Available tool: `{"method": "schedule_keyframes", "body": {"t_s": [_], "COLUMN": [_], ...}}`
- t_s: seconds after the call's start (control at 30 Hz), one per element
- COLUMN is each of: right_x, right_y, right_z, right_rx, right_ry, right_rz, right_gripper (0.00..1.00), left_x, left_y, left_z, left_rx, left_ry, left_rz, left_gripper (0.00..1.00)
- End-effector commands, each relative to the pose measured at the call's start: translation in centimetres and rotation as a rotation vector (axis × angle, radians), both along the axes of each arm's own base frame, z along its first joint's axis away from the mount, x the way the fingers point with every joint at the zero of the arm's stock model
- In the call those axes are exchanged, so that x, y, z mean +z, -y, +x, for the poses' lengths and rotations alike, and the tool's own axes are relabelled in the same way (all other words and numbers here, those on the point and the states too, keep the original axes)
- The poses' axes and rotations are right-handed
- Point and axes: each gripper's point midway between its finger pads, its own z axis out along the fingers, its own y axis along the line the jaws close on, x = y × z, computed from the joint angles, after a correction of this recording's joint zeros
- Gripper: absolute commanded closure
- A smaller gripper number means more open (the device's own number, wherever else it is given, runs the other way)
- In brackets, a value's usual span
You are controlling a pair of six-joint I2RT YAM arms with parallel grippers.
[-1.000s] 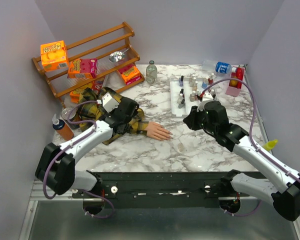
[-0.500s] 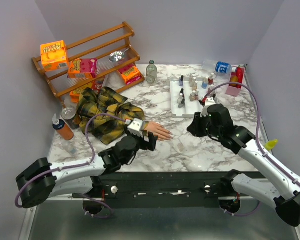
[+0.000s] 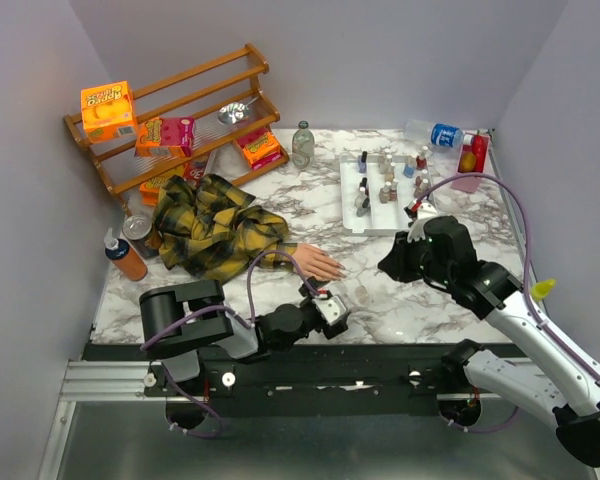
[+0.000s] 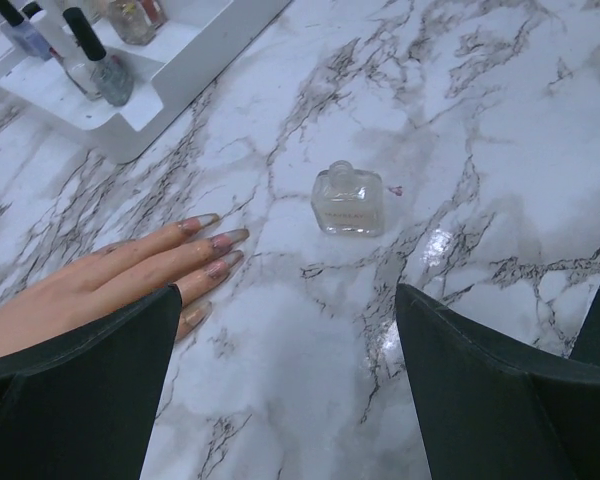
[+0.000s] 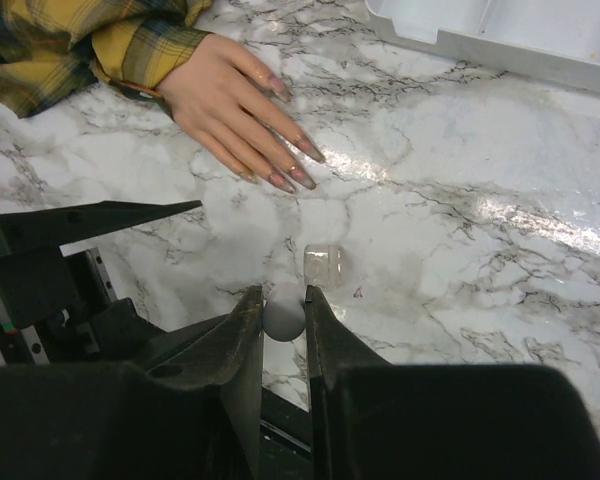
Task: Paint the nails
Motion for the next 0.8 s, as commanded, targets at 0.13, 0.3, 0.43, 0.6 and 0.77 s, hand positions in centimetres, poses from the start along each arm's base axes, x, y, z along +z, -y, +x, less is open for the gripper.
{"method": "schedule_keyframes", "body": {"t_s": [0.13,0.3,0.43,0.6,0.77], "right_x": [-0.2,-0.1,-0.1,-0.2,-0.2], "right_y": [0.0,-0.1,-0.1,-0.1,-0.2], "right_z": [-0.9,-1.0,-0.9,-0.9,-0.9], "right_rx": [0.021,0.029,0.028,0.028,0.03], "right_ry": [-0.006,-0.005,-0.004,-0.009,-0.011], "right_rz": [0.019,0.024,0.024,0.023,0.024], "right_gripper": [0.99,0.99,0.99,0.99,0.99], "left_x": [3.3,2.1,1.5,0.8,0.5], "left_y": [5.0,6.2,6.4,6.3,6.7], "left_z": [-1.2,-1.6,-1.5,-0.5,-0.4], "left_rx": [-0.159,-0.209,-0.248,-0.269,-0.304], "left_ry": [0.074,0.012,-0.036,-0.088,-0.128], "left_rz": [-0.136,-0.153,-0.173,-0.192,-0.201], "left_gripper": [0.06,0.08,0.08,0.09,0.09]}}
